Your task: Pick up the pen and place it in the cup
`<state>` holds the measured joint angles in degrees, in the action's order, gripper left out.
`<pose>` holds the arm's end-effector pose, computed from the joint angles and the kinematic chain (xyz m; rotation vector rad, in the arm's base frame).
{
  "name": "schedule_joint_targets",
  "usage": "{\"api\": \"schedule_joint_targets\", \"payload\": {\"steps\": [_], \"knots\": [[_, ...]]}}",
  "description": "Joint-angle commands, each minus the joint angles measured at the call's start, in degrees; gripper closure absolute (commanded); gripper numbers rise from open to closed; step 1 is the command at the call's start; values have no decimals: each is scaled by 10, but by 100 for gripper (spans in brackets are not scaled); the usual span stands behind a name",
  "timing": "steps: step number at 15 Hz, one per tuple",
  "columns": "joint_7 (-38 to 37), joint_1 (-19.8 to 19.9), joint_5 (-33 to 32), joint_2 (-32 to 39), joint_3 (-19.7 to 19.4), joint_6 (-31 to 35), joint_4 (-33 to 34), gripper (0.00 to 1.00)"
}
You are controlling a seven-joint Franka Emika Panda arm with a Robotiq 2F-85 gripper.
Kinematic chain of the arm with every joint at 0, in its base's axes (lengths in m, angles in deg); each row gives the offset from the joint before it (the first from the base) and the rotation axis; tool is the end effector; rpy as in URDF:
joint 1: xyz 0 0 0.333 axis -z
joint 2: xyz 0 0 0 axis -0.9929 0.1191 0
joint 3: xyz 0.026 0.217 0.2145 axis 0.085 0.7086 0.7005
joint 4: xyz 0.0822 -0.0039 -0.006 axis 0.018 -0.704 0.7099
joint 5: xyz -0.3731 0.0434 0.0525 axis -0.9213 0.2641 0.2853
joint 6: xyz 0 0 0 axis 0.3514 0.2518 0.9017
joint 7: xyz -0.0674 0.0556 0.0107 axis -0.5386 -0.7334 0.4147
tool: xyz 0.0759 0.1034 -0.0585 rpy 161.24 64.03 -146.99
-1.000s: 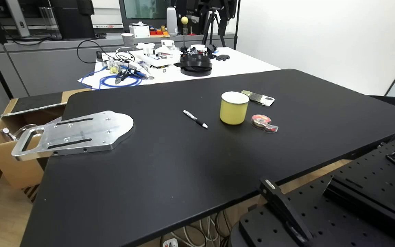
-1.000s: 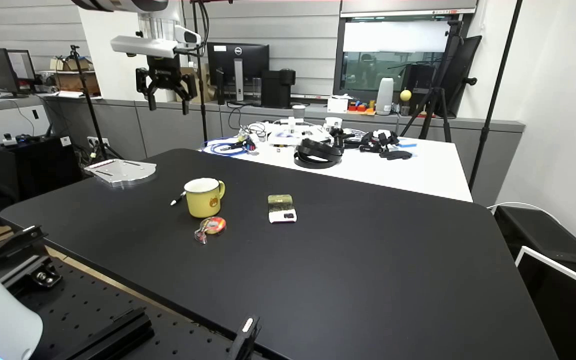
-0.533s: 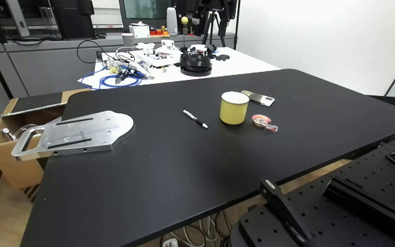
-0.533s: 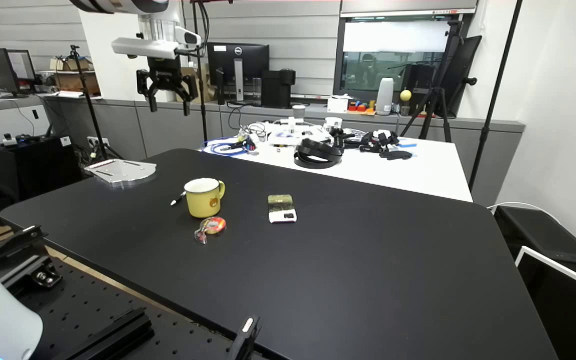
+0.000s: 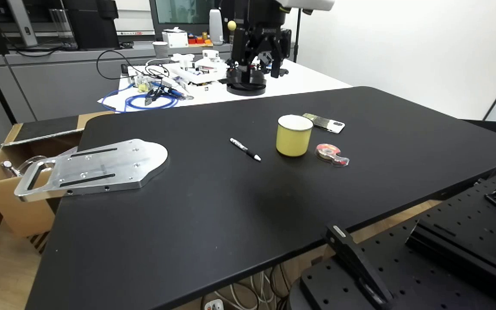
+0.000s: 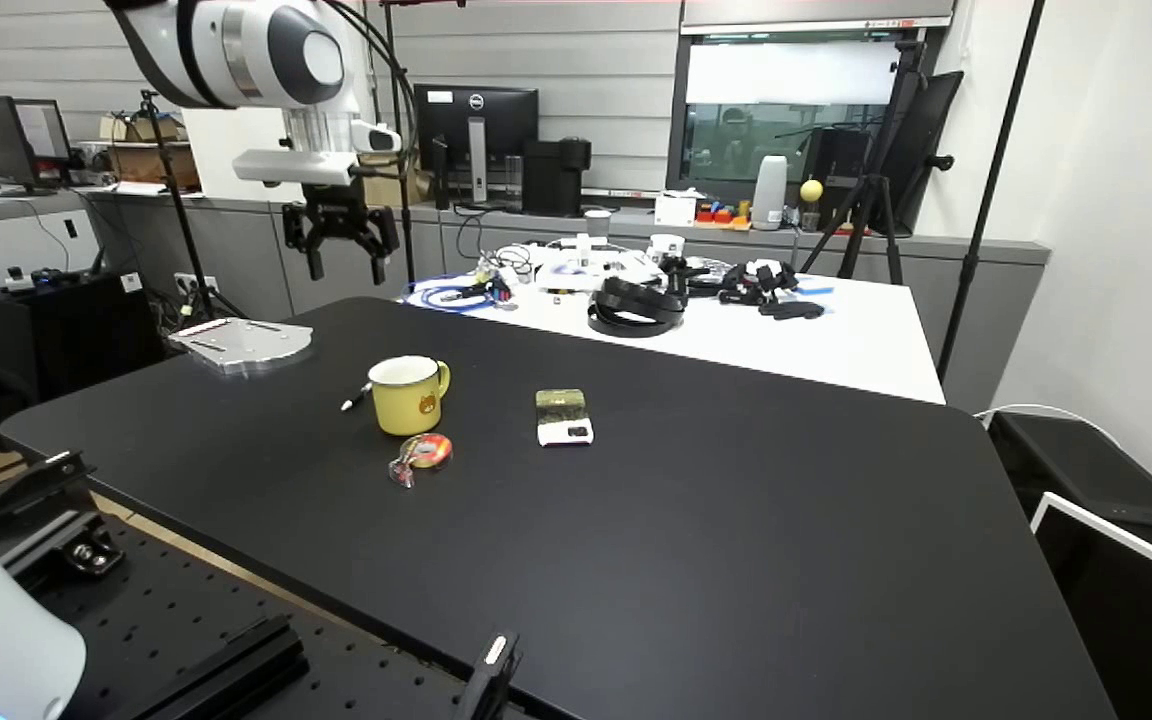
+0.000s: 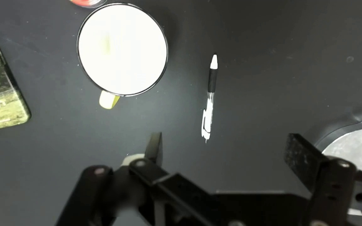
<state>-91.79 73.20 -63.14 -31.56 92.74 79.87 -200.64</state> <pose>0.5102 0.1724 0.2306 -3.0779 -0.4371 -0.0609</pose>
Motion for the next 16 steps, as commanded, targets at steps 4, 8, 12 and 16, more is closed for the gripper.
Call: {"api": "schedule_joint_targets", "payload": {"steps": [4,8,12,16], "knots": [[-69,-35,-11,81,-11,65,3,0],[-88,-53,-10,116,-23,105,0,0],[-90,-61,-2,144,-30,153,-5,0],[-85,-60,7,177,-36,191,3,0]]}}
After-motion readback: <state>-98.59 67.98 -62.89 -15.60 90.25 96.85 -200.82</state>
